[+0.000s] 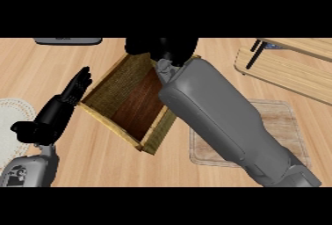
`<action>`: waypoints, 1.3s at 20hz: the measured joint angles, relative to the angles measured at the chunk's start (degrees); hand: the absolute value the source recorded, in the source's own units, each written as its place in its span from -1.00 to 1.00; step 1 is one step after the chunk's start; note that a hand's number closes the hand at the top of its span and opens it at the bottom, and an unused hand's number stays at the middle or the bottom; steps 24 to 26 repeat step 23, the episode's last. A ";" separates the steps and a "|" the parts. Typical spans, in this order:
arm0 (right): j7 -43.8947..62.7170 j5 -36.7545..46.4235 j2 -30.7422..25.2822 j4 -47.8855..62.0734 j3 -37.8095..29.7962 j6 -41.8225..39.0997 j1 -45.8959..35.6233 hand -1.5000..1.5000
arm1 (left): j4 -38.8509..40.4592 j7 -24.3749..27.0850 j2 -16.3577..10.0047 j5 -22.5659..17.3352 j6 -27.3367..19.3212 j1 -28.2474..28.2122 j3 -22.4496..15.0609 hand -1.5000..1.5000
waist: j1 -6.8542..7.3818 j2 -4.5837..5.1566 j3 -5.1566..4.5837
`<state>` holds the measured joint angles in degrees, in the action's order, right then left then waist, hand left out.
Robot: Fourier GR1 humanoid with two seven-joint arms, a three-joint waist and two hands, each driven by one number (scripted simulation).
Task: Pick the lemon from the cutting board and place it in the basket
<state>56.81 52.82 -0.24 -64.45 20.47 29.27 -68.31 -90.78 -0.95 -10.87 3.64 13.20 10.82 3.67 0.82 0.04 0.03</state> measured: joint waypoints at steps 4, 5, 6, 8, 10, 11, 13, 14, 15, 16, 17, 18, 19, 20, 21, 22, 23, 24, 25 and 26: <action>-1.61 0.01 -0.18 1.00 -3.46 5.01 0.89 -1.00 | 0.72 1.17 0.19 0.35 -0.29 0.10 0.25 0.00 | -0.05 0.05 0.06; -1.93 0.12 -0.13 1.30 -3.91 5.45 0.88 -1.00 | 0.73 1.52 0.21 0.45 -0.31 -0.06 0.30 0.00 | -0.09 0.02 0.08; -2.98 -0.23 -0.09 2.77 -4.28 6.55 0.61 -1.00 | 0.68 1.09 0.21 0.34 -0.12 0.16 0.24 0.00 | 0.01 0.04 0.07; -4.44 -0.43 0.00 3.84 -3.83 7.94 1.24 -1.00 | 0.29 0.41 0.13 0.17 0.22 -0.02 0.25 0.00 | 0.02 0.02 0.06; -5.70 -0.98 -0.13 4.77 -4.93 8.46 0.53 -1.00 | 0.28 0.59 0.01 0.06 0.52 -0.11 0.42 0.00 | -0.03 0.03 0.04; -6.16 -1.32 -0.07 4.62 -5.17 8.46 0.37 -1.00 | -0.08 -0.02 -0.13 -0.24 0.75 -0.03 0.60 0.00 | -0.08 0.01 0.03; -7.50 -2.05 0.03 5.54 -6.38 8.72 -1.45 -1.00 | 0.64 0.38 0.00 -0.08 0.61 0.18 0.74 0.00 | -0.07 0.06 0.00; -8.11 -2.38 0.07 4.98 -6.93 8.87 -1.41 -1.00 | 0.15 0.35 0.19 -0.09 0.64 -0.49 0.58 0.00 | -0.11 0.01 -0.02; -8.35 -2.82 0.09 4.30 -7.39 8.95 -1.77 -1.00 | -0.76 -0.04 0.84 0.47 0.20 -1.05 -0.24 0.00 | -0.12 -0.01 -0.01; -9.21 -3.77 -0.01 3.83 -8.32 9.21 -1.90 -1.00 | -0.13 0.19 0.68 0.53 0.16 -0.54 0.06 0.00 | -0.20 0.00 -0.03; -9.49 -4.34 -0.12 2.71 -9.06 9.24 -1.81 -1.00 | -0.76 -0.22 0.86 0.66 0.01 -1.02 -0.13 0.00 | -0.26 -0.03 -0.02; -9.62 -4.86 -0.18 1.62 -9.85 9.28 -1.56 -1.00 | -1.12 -0.79 1.02 0.86 -0.15 -1.01 -0.36 0.00 | -0.35 -0.07 -0.02; -9.88 -5.47 -0.14 1.70 -10.56 9.75 -1.79 -1.00 | -1.38 -1.49 1.10 0.84 -0.23 -0.74 -0.40 0.00 | -0.29 -0.06 -0.02; -10.28 -6.15 -0.23 1.31 -11.63 10.13 -1.72 -1.00 | -0.74 -0.96 1.03 0.99 -0.25 -0.51 -0.27 0.00 | -0.36 -0.02 -0.03; -10.36 -6.76 -0.56 0.18 -12.71 10.31 -1.47 -1.00 | -0.93 -1.42 1.11 0.97 -0.32 -0.44 -0.29 0.00 | -0.46 -0.05 -0.03; -9.98 -7.26 -0.84 -0.59 -13.99 10.37 -1.45 -1.00 | -0.90 -1.05 0.84 0.69 0.09 -0.93 -0.04 0.00 | -0.51 -0.09 -0.03; -9.16 -7.48 -0.93 -1.84 -14.85 10.10 -1.25 -1.00 | -1.23 -1.01 1.02 0.88 -0.07 -1.42 -0.21 0.00 | -0.62 -0.15 -0.02; -9.16 -7.48 -0.93 -1.84 -14.85 10.10 -1.25 -1.00 | -1.23 -1.01 1.02 0.88 -0.07 -1.42 -0.21 0.00 | -0.62 -0.15 -0.02; -9.16 -7.48 -0.93 -1.84 -14.85 10.10 -1.25 -1.00 | -1.23 -1.01 1.02 0.88 -0.07 -1.42 -0.21 0.00 | -0.62 -0.15 -0.02; -9.16 -7.48 -0.93 -1.84 -14.85 10.10 -1.25 -1.00 | -1.23 -1.01 1.02 0.88 -0.07 -1.42 -0.21 0.00 | -0.62 -0.15 -0.02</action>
